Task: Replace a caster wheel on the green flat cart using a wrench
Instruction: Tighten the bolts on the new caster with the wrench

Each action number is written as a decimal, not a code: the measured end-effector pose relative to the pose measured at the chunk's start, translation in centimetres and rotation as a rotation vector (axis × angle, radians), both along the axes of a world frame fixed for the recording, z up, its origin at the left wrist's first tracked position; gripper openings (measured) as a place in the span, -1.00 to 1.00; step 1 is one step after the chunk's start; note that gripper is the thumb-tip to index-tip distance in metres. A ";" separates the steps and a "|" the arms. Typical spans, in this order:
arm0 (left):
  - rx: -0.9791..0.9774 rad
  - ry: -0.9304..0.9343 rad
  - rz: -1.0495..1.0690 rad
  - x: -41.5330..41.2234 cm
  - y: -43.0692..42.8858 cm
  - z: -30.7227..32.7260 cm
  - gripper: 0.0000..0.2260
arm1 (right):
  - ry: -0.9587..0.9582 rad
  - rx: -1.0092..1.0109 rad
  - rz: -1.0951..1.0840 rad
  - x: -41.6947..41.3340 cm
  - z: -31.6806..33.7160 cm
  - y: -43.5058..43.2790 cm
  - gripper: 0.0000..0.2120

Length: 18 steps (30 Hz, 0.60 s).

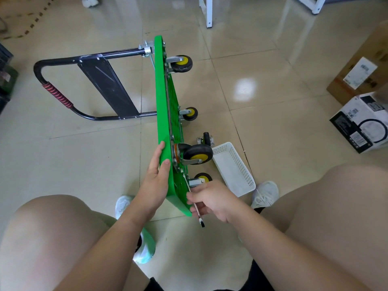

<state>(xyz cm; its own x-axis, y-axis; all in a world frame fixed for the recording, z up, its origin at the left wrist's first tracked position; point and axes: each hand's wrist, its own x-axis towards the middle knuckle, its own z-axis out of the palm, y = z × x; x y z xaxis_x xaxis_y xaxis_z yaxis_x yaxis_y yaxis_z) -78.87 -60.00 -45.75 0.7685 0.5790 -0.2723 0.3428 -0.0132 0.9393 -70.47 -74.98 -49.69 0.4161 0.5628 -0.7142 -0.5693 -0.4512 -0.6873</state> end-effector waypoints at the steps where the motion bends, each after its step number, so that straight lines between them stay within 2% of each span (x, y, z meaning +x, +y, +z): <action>1: -0.005 -0.003 -0.001 0.0 0.0 0.0 -0.58 | -0.036 -0.006 0.001 0.1 -0.8 -0.2 -0.82; 8: 0.000 -0.006 -0.003 -0.1 0.0 0.0 -0.57 | -0.263 -0.033 -0.007 0.6 -4.1 -0.4 -0.66; 18: 0.036 0.036 -0.022 0.1 0.0 0.3 -0.56 | -0.212 0.016 -0.098 0.8 -9.0 2.7 -0.65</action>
